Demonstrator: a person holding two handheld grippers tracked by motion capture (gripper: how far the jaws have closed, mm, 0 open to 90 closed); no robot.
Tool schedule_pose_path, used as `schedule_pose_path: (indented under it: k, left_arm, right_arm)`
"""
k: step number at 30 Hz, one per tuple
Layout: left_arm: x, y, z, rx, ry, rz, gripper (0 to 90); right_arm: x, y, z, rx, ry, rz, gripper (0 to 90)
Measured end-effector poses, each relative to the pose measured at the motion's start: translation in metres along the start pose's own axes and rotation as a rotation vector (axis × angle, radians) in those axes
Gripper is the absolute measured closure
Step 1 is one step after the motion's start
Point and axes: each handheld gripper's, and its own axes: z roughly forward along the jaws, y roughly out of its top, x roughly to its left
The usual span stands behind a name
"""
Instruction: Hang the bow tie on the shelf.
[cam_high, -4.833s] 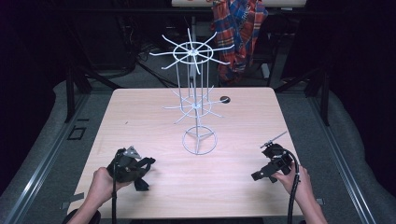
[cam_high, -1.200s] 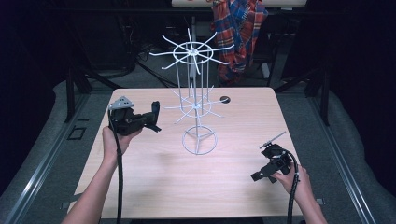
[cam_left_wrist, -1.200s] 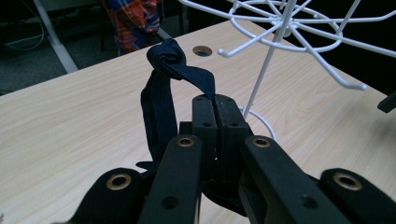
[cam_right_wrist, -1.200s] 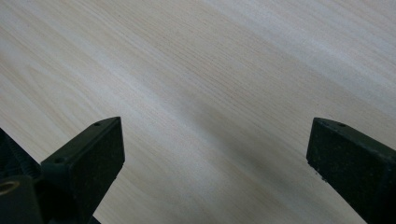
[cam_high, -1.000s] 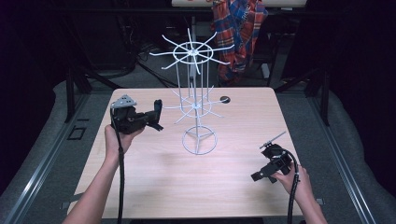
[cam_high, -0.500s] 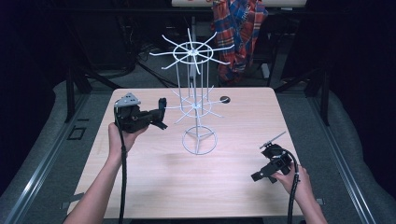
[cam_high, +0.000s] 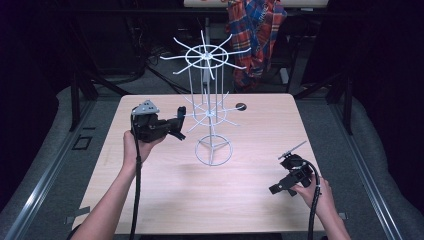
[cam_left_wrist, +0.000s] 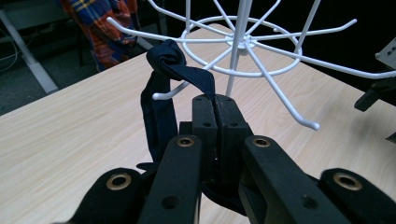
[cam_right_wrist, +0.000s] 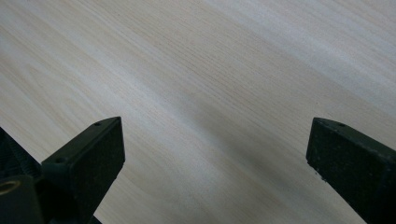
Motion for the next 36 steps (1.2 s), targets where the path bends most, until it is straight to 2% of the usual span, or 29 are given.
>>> schedule_pose_path:
  k: [21,27,31,32,36]
  left_arm:
    - [-0.008,0.004,0.016,0.024,-0.046,0.040,88.2]
    - [-0.008,0.003,0.021,0.042,-0.063,0.039,88.2]
    - [-0.008,0.002,0.023,0.052,-0.063,0.038,88.2]
    - [-0.007,0.000,0.025,0.059,-0.063,0.038,88.2]
    - [-0.006,-0.003,0.028,0.068,-0.057,0.034,88.3]
  right_arm:
    - [-0.001,0.000,-0.001,0.001,-0.017,-0.008,4.3]
    - [-0.001,-0.001,0.000,-0.012,0.001,0.001,4.3]
    - [-0.001,-0.001,-0.001,-0.002,-0.016,-0.009,4.3]
    - [-0.001,-0.001,0.000,-0.011,0.001,0.000,4.3]
    - [-0.001,-0.001,-0.001,-0.010,0.001,0.000,4.3]
